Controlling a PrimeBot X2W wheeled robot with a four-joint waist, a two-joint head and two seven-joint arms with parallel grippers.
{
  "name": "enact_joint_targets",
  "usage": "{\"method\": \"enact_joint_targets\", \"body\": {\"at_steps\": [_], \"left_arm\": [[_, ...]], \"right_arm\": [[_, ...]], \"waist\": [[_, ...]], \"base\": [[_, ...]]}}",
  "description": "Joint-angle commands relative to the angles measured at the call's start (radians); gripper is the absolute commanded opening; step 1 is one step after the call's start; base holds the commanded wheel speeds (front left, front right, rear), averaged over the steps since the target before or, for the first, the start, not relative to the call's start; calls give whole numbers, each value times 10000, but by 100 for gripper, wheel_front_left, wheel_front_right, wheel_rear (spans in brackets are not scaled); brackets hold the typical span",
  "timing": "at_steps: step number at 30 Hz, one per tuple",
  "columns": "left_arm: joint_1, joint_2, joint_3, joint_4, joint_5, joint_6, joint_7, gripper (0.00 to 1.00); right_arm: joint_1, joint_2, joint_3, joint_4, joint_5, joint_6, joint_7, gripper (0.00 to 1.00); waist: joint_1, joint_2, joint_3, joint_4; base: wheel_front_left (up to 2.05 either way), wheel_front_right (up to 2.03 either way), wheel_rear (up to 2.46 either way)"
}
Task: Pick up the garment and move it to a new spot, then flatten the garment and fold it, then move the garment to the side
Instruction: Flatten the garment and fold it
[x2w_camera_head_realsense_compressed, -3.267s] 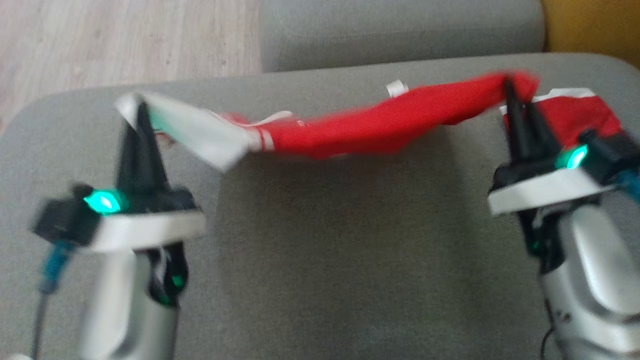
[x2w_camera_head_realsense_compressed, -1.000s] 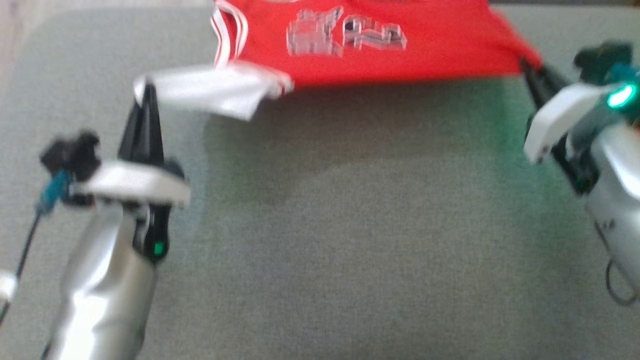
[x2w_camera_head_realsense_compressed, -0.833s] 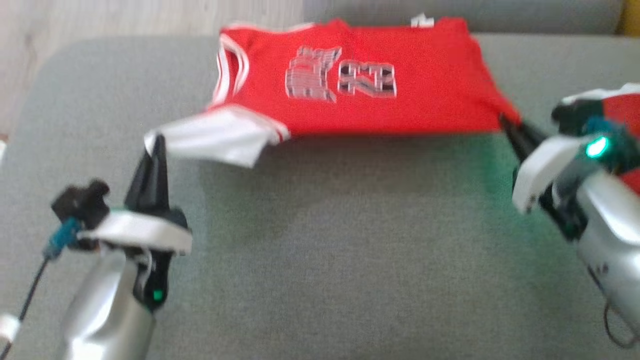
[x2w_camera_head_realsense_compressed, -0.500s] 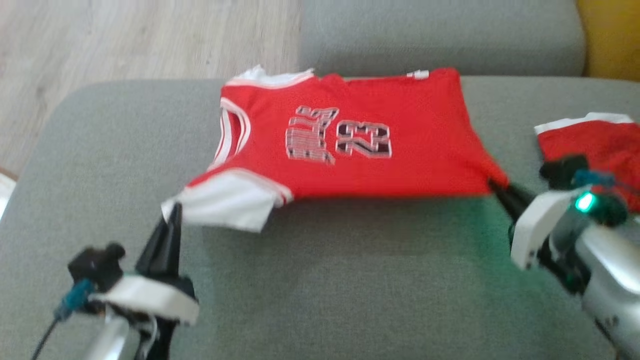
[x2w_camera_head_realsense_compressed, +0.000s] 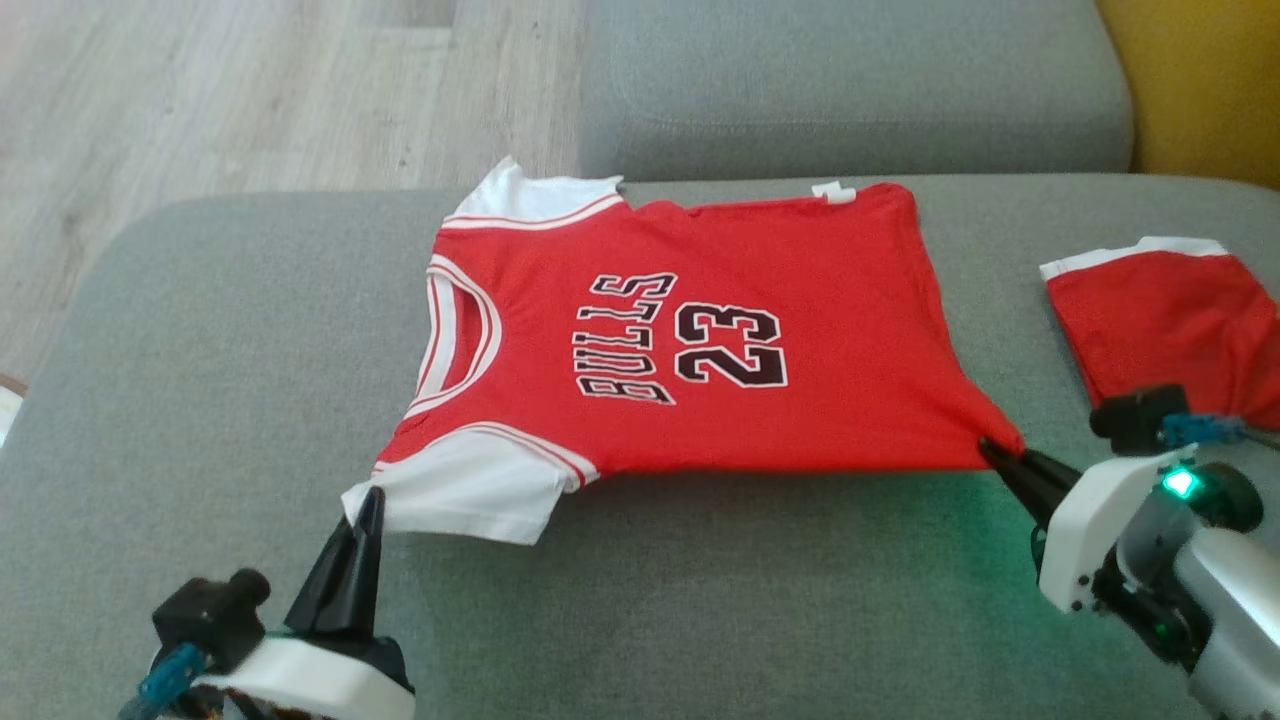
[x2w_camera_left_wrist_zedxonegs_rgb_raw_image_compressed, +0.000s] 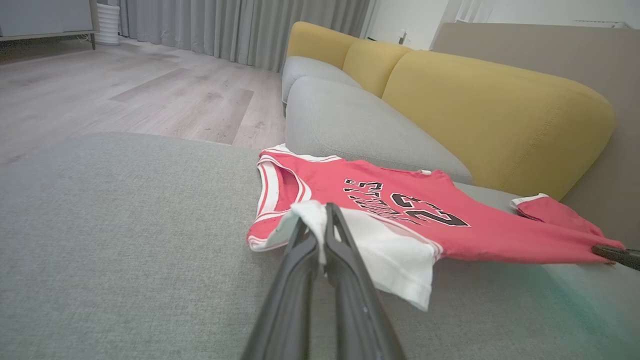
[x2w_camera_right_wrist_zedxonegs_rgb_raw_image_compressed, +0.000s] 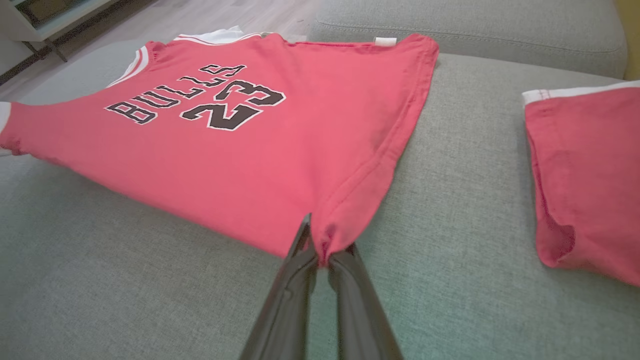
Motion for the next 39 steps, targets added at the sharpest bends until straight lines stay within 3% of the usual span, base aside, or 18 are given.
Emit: {"method": "enact_joint_targets", "body": {"at_steps": [1, 15, 27, 39], "left_arm": [[-599, 247, 468, -379, -88, 97, -7, 0], [-2677, 364, 732, 500, 124, 153, 30, 0], [-4721, 563, -2, 2153, 849, -340, 541, 0], [-6885, 466, -718, 4283, 1563, -811, 615, 0]], "right_arm": [[-88, -199, -243, -299, -175, -9, 37, 0], [-647, 579, -1542, -942, -1107, -9, 1194, 0], [-1740, 1207, -2244, -352, -1346, -9, 2348, 0], [-3132, 1499, -2326, 580, -1726, -9, 3250, 0]], "waist": [[1, -1, 120, -3], [1, -1, 1099, -289], [1, -1, 1834, -264], [1, -1, 2475, -218]], "base": [[0, 0, 0], [0, 0, 0], [0, 0, 0], [0, 0, 0]]}}
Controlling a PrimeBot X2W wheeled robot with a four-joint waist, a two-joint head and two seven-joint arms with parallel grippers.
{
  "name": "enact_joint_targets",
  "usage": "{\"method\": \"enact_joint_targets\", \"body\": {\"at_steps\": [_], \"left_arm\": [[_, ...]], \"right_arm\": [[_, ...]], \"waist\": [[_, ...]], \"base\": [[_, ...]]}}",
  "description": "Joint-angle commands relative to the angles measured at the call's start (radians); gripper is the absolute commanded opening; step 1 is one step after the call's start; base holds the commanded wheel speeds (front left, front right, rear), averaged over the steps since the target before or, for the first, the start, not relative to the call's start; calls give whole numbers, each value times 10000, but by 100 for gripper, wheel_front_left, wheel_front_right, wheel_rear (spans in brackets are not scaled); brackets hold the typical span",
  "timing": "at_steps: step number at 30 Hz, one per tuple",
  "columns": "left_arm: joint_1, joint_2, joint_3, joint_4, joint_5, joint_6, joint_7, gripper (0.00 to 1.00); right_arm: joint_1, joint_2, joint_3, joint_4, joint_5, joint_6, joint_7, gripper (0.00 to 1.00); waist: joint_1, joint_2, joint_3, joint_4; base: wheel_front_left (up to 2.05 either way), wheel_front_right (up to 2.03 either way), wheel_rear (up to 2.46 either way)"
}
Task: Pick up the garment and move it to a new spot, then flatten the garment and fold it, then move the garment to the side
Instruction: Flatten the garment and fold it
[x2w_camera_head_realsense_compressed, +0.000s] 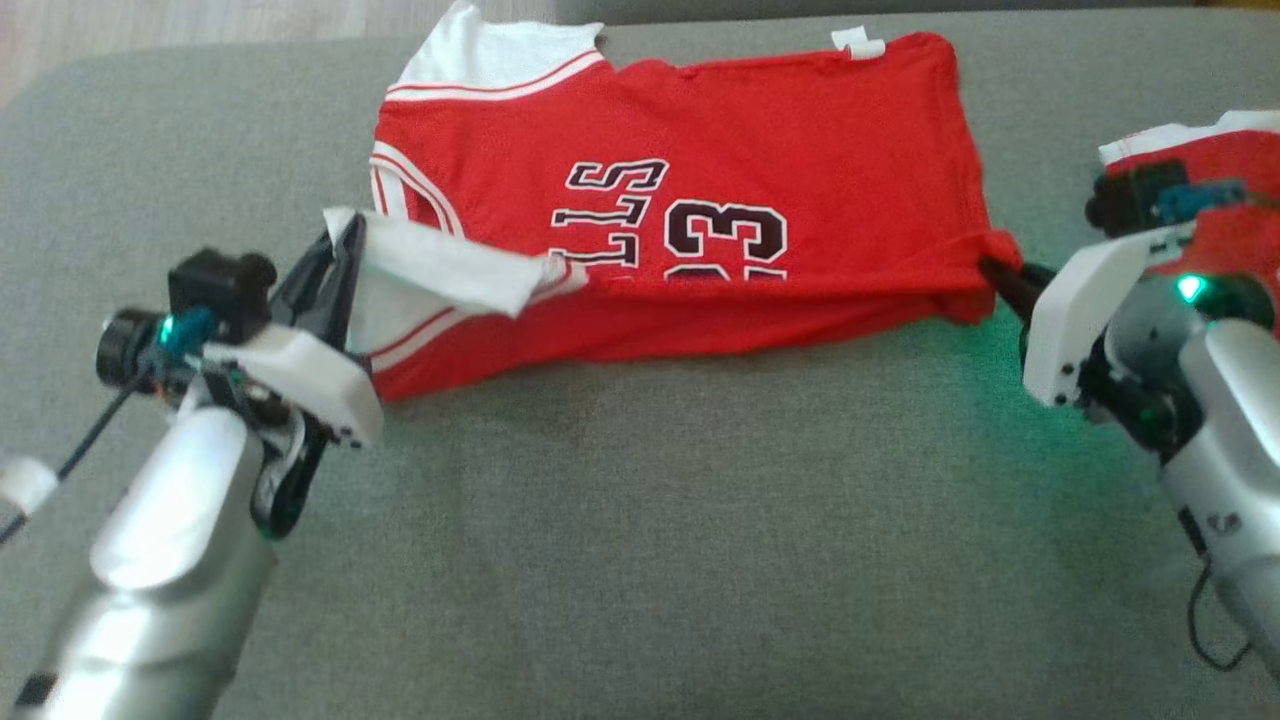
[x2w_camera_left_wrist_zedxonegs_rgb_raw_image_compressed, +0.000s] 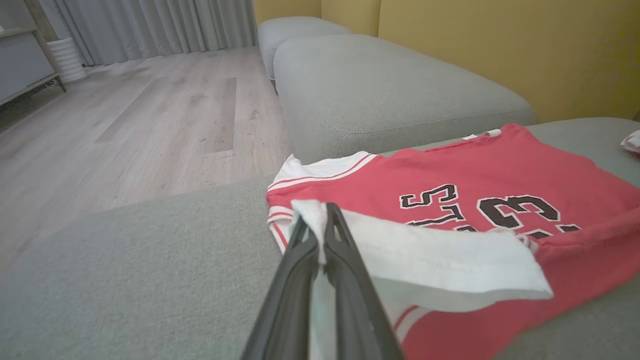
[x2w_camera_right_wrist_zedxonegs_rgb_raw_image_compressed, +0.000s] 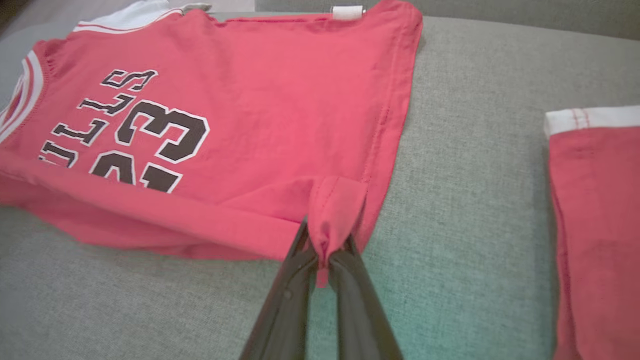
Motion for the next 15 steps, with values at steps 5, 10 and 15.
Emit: {"method": "enact_joint_targets", "body": {"at_steps": [5, 10, 15], "left_arm": [[-1752, -37, 329, 783, 144, -18, -513, 100], [-2706, -557, 905, 1587, -157, 236, -1865, 100], [-2624, -905, 1510, 1544, -426, 293, -2466, 100]], "right_arm": [[-1295, 129, -422, 449, -824, -9, -822, 100], [-2066, 608, -1270, 1356, -1369, -9, -2397, 100], [-1935, 684, -1366, 1719, -1846, -9, -4011, 100]], "waist": [[-1, 0, 426, 69], [-1, 0, 550, 150], [-1, 0, 255, 227]], "base": [[0, 0, 0], [0, 0, 0], [0, 0, 0]]}}
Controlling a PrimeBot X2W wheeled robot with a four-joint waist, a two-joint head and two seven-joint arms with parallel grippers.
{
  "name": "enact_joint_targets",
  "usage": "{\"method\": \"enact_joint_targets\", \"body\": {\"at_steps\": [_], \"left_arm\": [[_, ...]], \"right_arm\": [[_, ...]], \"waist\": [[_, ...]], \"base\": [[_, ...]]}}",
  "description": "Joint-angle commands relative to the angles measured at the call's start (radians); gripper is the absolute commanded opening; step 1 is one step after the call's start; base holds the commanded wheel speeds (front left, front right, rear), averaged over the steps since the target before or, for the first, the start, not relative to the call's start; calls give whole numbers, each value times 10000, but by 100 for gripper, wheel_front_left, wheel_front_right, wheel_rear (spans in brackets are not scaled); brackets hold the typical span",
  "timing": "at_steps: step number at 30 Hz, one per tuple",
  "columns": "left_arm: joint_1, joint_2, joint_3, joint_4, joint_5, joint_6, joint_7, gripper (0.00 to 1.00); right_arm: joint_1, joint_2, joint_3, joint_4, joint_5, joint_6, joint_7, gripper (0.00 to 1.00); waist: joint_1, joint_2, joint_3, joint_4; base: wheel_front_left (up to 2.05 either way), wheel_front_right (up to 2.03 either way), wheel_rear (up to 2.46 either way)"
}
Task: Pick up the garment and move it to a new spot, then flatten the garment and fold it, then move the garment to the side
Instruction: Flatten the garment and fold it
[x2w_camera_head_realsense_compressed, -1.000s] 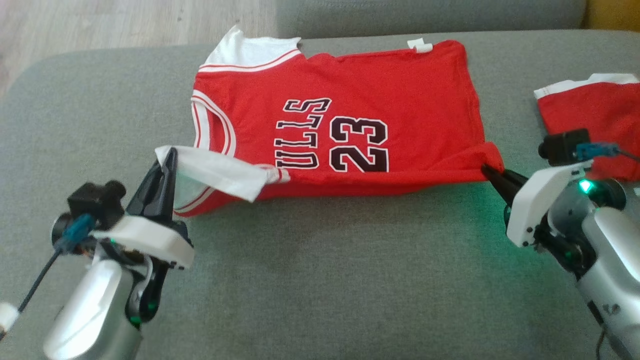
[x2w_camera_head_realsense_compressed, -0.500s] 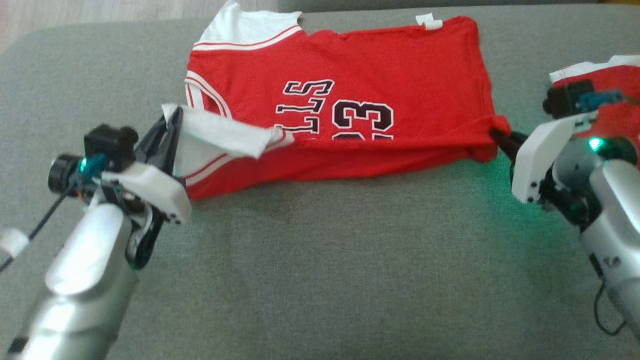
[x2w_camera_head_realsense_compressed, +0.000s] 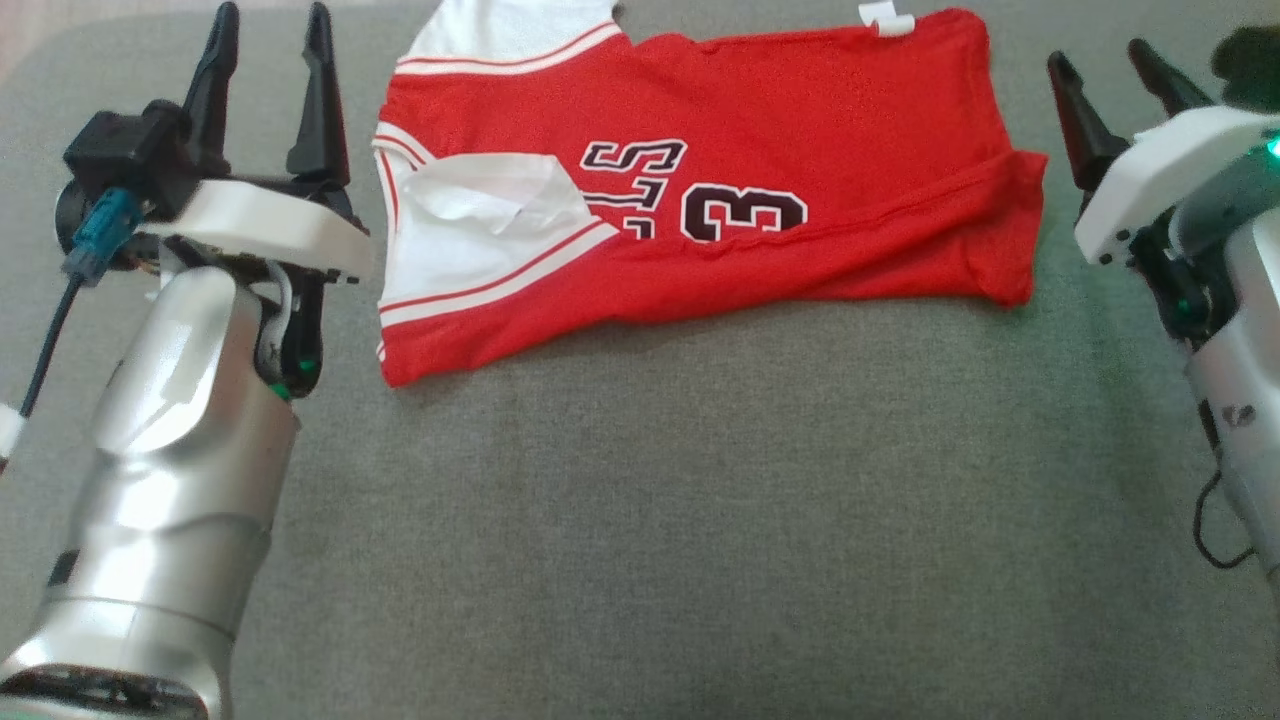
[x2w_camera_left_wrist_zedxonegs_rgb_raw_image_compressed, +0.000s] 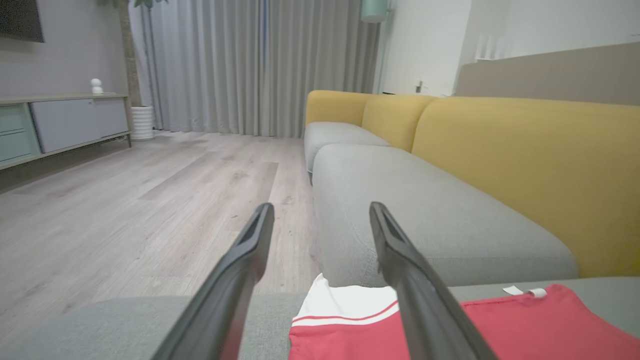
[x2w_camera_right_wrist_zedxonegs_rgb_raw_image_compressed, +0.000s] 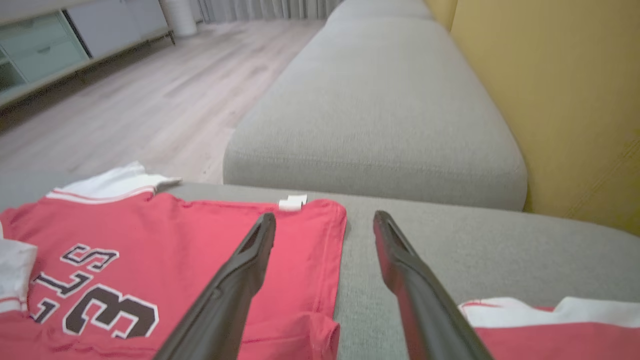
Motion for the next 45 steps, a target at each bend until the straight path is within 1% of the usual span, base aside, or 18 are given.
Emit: {"method": "enact_joint_targets", "body": {"at_steps": [1, 3, 7, 10, 12, 15, 19, 20, 21, 24, 28, 31, 35, 41, 45], "left_arm": [[-93, 295, 483, -416, -54, 71, -100, 100], [322, 152, 904, -995, -42, 126, -115, 100], [1686, -211, 1583, -2349, 318, 176, -120, 100], [2810, -585, 2058, -3184, 530, 151, -121, 100], [3569, -899, 2332, -3591, 603, 139, -122, 100], [4579, -1241, 2520, -3823, 692, 46, -122, 100], [5499, -1462, 2662, -3783, 866, 43, -123, 100], [5499, -1462, 2662, -3783, 866, 43, -123, 100], [5641, -1494, 2672, -3741, 868, 24, -123, 100], [5843, -1543, 2606, -3550, 1034, 5, -123, 100], [5682, -1564, 2544, -2979, 1151, 55, -123, 100], [5301, -1566, 2445, -2305, 1245, 51, -121, 100], [4638, -1495, 2323, -1226, 1326, 82, 136, 100], [3702, -1267, 2354, 493, 1361, 414, 844, 100], [3228, -1086, 2353, 1481, 1428, 645, 1077, 100]], "right_arm": [[142, 43, -24, -290, -30, -9, -382, 100], [412, 31, -75, -332, -116, -9, -1035, 100], [1165, 71, -104, -684, -417, -9, -2255, 100], [1841, 375, -549, -1037, -480, -9, -2817, 100], [2381, 658, -964, -1303, -652, -9, -3024, 100], [3284, 1334, -1810, -1765, -730, -9, -3176, 100], [4411, 2138, -2389, -2301, -1149, -9, -3226, 100], [4411, 2138, -2389, -2301, -1149, -9, -3226, 100], [4626, 2278, -2485, -2410, -1241, -9, -3230, 100], [5085, 2540, -2621, -2708, -1561, -9, -3238, 100], [5228, 2731, -2678, -3028, -1799, -9, -3166, 100], [5133, 2795, -2652, -3322, -1923, -9, -2995, 100], [4997, 2849, -2628, -3712, -1999, -9, -2801, 100], [4860, 2917, -2474, -4109, -2048, -9, -2642, 100], [4779, 2947, -2377, -4262, -2037, -9, -2598, 100]], "waist": [[0, 0, -179, 28], [0, 0, -378, 44], [0, 0, -794, 35], [0, 0, -1084, -16], [0, 0, -1267, -37], [0, 0, -1505, -66], [0, 0, -1678, -131], [0, 0, -1678, -131], [0, 0, -1690, -140], [0, 0, -1682, -175], [0, 0, -1566, -282], [0, 0, -1378, -399], [0, 0, -1065, -567], [0, 0, -614, -857], [0, 0, -407, -1012]], "base": [[0, 0, 0], [0, 0, 0], [0, 0, 0], [0, 0, 0], [0, 0, 0], [0, 0, 0], [0, 0, 0], [0, 0, 0], [0, 0, 0], [0, 0, 0], [0, 0, 0], [0, 0, 0], [0, 0, 0], [0, 0, 0], [0, 0, 0]]}}
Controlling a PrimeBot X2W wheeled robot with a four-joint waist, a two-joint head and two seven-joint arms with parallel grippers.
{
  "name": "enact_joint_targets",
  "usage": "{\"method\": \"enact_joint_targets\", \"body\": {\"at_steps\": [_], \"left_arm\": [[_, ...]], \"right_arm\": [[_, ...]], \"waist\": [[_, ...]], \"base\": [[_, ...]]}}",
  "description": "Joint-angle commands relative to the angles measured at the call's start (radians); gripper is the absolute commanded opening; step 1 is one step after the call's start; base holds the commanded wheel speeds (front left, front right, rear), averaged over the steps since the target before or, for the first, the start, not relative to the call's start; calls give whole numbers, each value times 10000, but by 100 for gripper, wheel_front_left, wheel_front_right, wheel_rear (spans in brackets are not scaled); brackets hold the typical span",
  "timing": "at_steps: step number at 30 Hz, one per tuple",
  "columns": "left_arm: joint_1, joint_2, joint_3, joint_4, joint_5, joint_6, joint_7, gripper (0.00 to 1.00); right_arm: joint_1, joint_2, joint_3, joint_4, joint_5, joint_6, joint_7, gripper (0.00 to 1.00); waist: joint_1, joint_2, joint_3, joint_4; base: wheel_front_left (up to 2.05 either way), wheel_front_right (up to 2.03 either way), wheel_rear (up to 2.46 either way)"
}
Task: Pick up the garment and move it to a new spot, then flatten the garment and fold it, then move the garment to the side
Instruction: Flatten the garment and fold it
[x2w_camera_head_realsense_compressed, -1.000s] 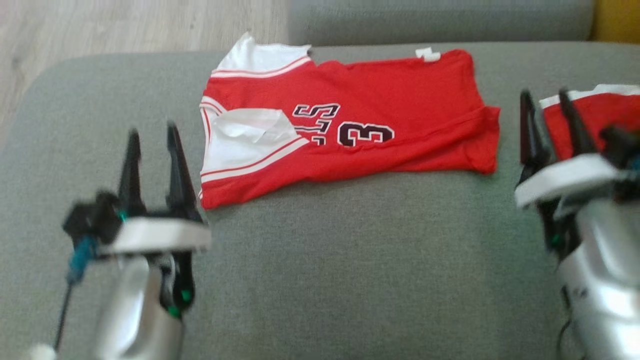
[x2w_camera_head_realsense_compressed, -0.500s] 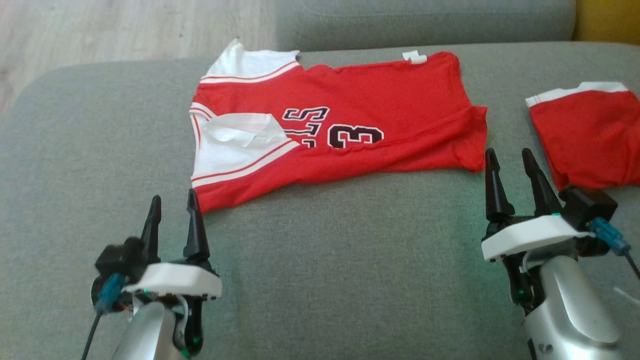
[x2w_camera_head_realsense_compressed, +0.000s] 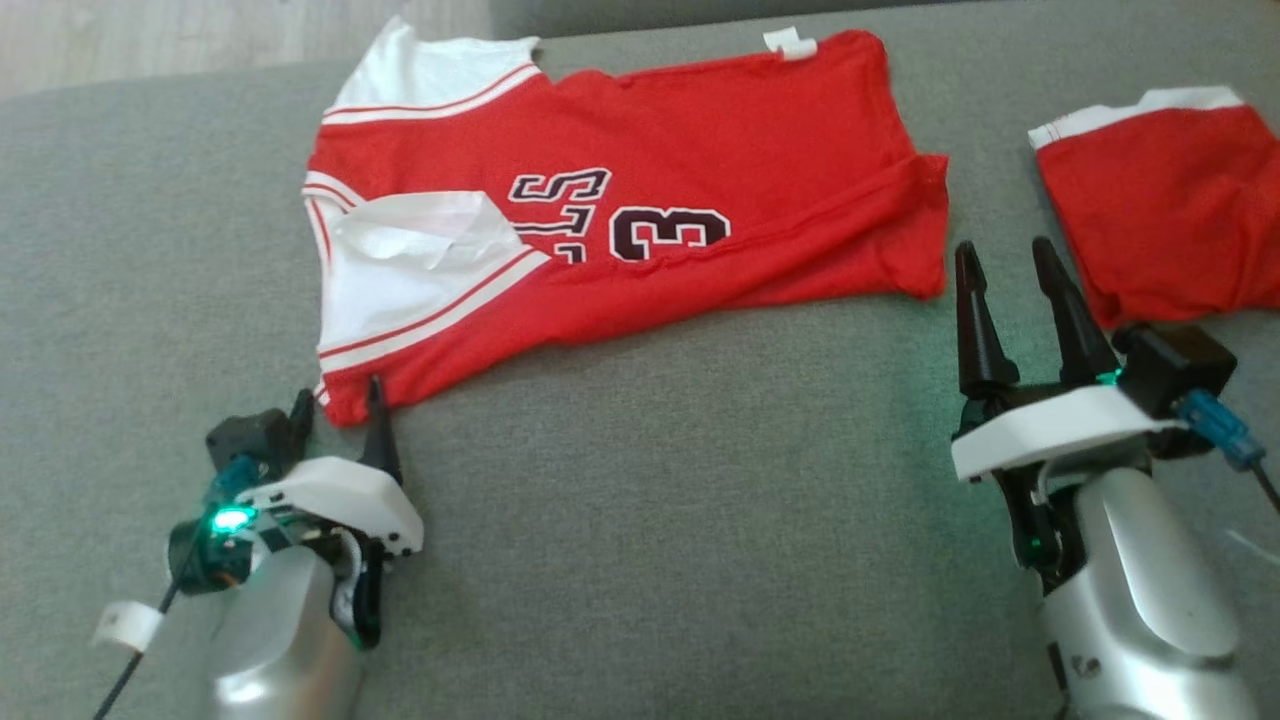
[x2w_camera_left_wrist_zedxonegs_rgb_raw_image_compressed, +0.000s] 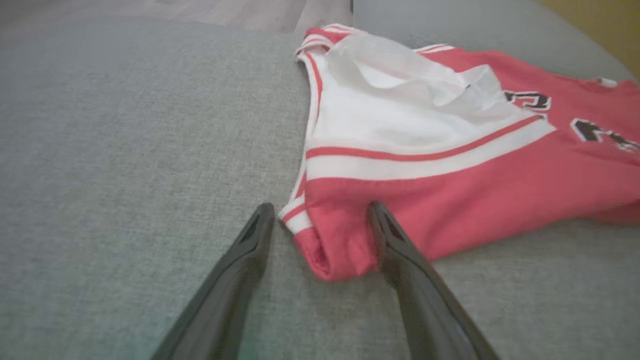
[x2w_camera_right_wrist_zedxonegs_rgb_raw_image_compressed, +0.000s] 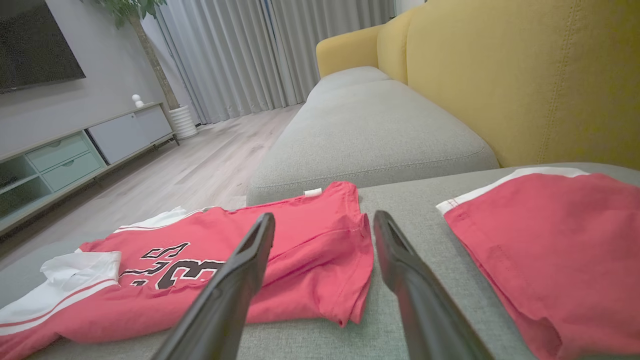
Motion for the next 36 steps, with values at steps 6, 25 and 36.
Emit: {"method": "enact_joint_targets", "body": {"at_steps": [6, 25, 36], "left_arm": [[-885, 491, 139, 947, 56, 52, 328, 100], [-1563, 439, 223, -2111, 495, -767, -1213, 0], [-1463, 305, 135, -2480, 844, -1022, -1216, 0]], "right_arm": [[-434, 156, 330, -540, -41, -9, 96, 100], [-1755, 201, -841, 1909, 491, -9, 2713, 100], [-3631, 203, -576, 5015, 1103, -9, 3027, 51]], "waist": [[-1, 0, 288, -204], [-1, 0, 483, 423], [-1, 0, 805, 720]], "base": [[0, 0, 0], [0, 0, 0], [0, 0, 0]]}}
